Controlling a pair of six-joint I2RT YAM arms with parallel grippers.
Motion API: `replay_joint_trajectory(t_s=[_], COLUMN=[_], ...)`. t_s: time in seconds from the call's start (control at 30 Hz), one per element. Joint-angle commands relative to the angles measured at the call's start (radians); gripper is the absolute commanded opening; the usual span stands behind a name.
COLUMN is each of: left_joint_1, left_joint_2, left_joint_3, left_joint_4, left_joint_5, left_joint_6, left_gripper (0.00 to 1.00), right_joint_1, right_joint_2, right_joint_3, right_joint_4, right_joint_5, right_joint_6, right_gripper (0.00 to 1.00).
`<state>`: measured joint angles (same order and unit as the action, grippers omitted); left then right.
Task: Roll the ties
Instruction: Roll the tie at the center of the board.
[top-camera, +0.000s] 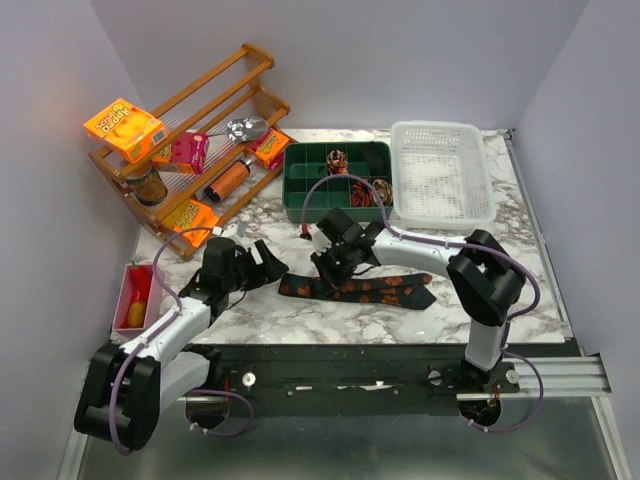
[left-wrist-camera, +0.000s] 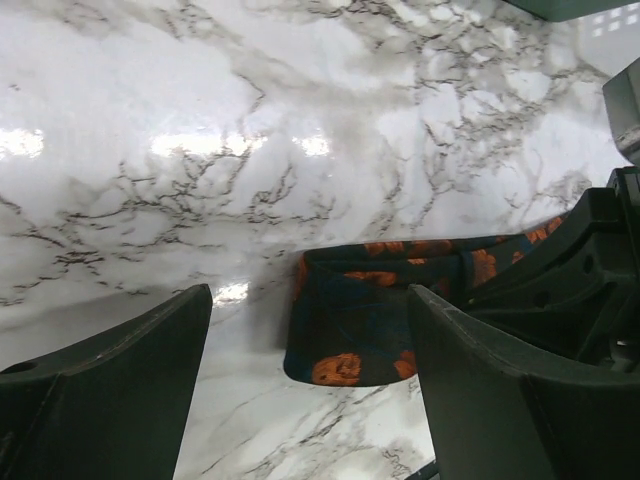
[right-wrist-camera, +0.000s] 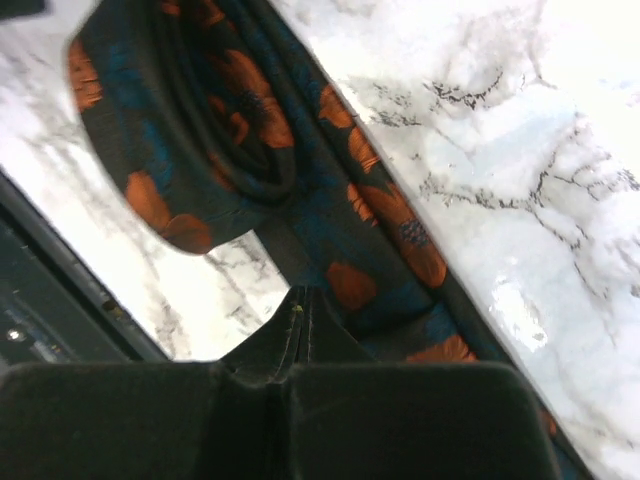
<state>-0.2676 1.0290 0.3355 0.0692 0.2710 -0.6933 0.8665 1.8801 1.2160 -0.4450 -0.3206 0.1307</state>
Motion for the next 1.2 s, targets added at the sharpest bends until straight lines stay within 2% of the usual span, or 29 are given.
replay_joint_trajectory(t_s=[0.0,0.3,0.67,0.9,1.17], left_joint_1=[0.007,0.007,0.007,0.005,0.007], left_joint_2=[-0.024,0.045,0.114,0.198,0.305], left_joint_3=[-0.024,-0.061,-0.069,-0.102,-0.154], left_joint_4=[0.063,0.193,0.274,0.357,0.541], left_joint_5=[0.059,0.091,0.131,0.211,0.249], left_joint_6=[-0.012,-0.064,-0.055,-0.072,-0.112], left_gripper=[0.88,0.88,0.86,0.78,0.68], right_joint_1=[0.003,0.005,0.003,0.003,0.003], right_joint_2=[-0.078,0.059,0.155,0.177,0.188], right_joint_3=[0.079,0.201,0.226,0.247,0.246], right_joint_4=[-0.031,-0.038,-0.038,-0.034,-0.026], right_joint_5=[-0.041,-0.124,-0.029,0.003,-0.008], right_joint_6=[-0.013,-0.014,-0.034,-0.037,-0.048], right_gripper=[0.02,0.02,0.02,0.02,0.02])
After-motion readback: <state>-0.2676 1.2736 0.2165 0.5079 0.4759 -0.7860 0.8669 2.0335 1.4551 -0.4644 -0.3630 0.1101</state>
